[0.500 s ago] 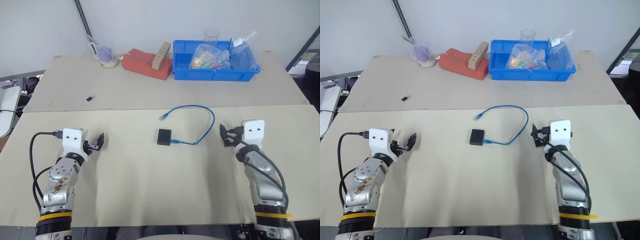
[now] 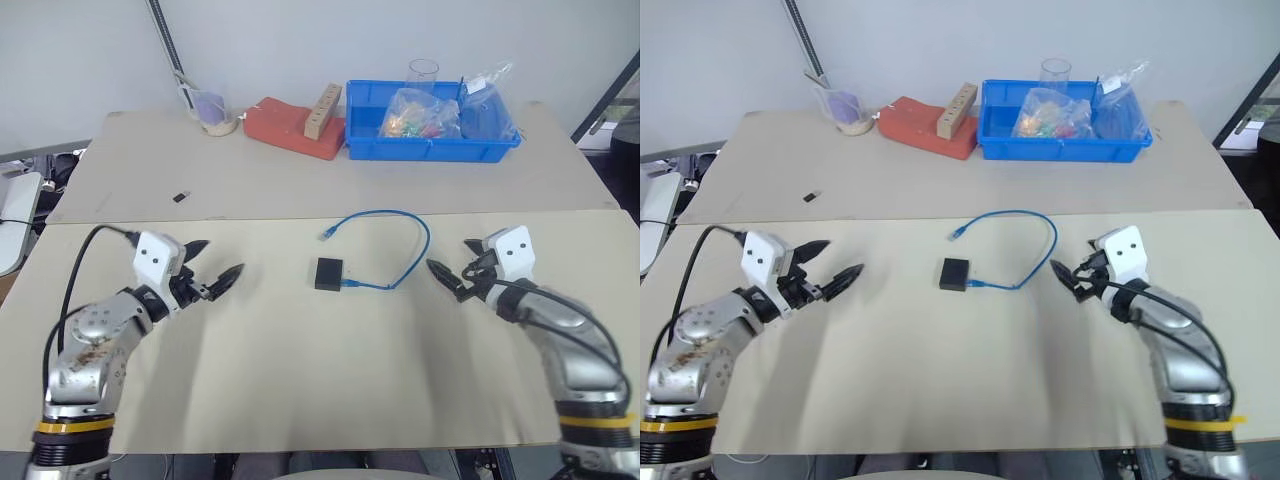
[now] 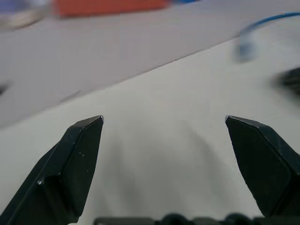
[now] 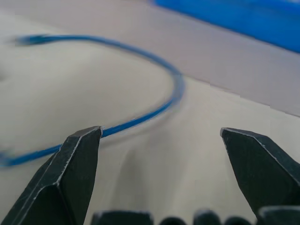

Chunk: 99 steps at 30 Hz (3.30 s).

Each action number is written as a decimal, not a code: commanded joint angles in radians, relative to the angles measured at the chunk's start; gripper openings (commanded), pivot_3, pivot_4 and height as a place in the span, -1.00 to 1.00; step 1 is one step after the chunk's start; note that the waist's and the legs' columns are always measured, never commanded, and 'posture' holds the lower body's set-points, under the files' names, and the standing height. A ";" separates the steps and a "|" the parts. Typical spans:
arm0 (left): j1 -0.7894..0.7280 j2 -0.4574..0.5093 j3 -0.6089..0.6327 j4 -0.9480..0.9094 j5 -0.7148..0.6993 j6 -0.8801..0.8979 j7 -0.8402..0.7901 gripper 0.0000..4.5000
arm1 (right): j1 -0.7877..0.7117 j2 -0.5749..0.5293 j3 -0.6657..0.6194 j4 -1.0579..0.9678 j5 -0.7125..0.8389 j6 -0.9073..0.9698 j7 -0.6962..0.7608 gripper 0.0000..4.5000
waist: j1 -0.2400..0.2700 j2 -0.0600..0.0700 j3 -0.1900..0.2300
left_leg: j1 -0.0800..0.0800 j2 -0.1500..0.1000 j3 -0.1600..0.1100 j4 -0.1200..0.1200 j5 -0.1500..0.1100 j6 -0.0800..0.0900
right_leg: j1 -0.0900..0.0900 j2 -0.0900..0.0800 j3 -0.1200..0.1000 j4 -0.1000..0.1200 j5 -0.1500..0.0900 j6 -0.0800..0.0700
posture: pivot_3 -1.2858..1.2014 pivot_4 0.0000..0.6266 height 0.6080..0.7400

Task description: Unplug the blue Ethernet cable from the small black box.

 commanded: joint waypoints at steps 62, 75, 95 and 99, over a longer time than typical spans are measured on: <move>-0.444 -0.089 -0.108 0.193 -0.317 0.416 -0.199 -0.25 | -0.593 0.077 0.411 0.499 -0.579 -1.404 0.014 -1.00 | -0.003 -0.002 0.002 | 0.000 0.000 -0.002 0.004 0.001 -0.002 | -0.001 0.000 -0.002 0.005 0.000 0.000 | 0.03 -0.52 1.00; -0.446 -0.049 -0.200 0.192 -0.165 0.261 -0.319 -0.75 | -0.547 -0.002 0.451 0.203 0.068 -0.452 0.477 0.34 | 0.001 -0.002 0.002 | -0.001 0.000 -0.003 0.004 0.001 -0.001 | 0.001 0.000 -0.002 0.006 0.000 0.000 | 0.03 -0.52 1.00; -0.473 -0.049 -0.211 0.174 -0.144 0.206 -0.403 -0.75 | -0.669 0.080 0.394 0.233 0.251 0.295 0.528 0.34 | 0.001 -0.002 0.002 | -0.002 0.000 -0.004 0.004 0.000 0.000 | -0.001 0.001 -0.003 0.004 0.000 0.000 | 0.03 -0.52 1.00; -0.468 -0.049 -0.215 0.170 -0.144 0.208 -0.409 -0.75 | -0.687 0.080 0.392 0.236 0.253 0.312 0.548 0.34 | 0.000 -0.002 0.002 | -0.002 0.000 -0.004 0.004 0.000 0.000 | -0.001 0.001 -0.003 0.004 0.000 0.000 | 0.03 -0.52 1.00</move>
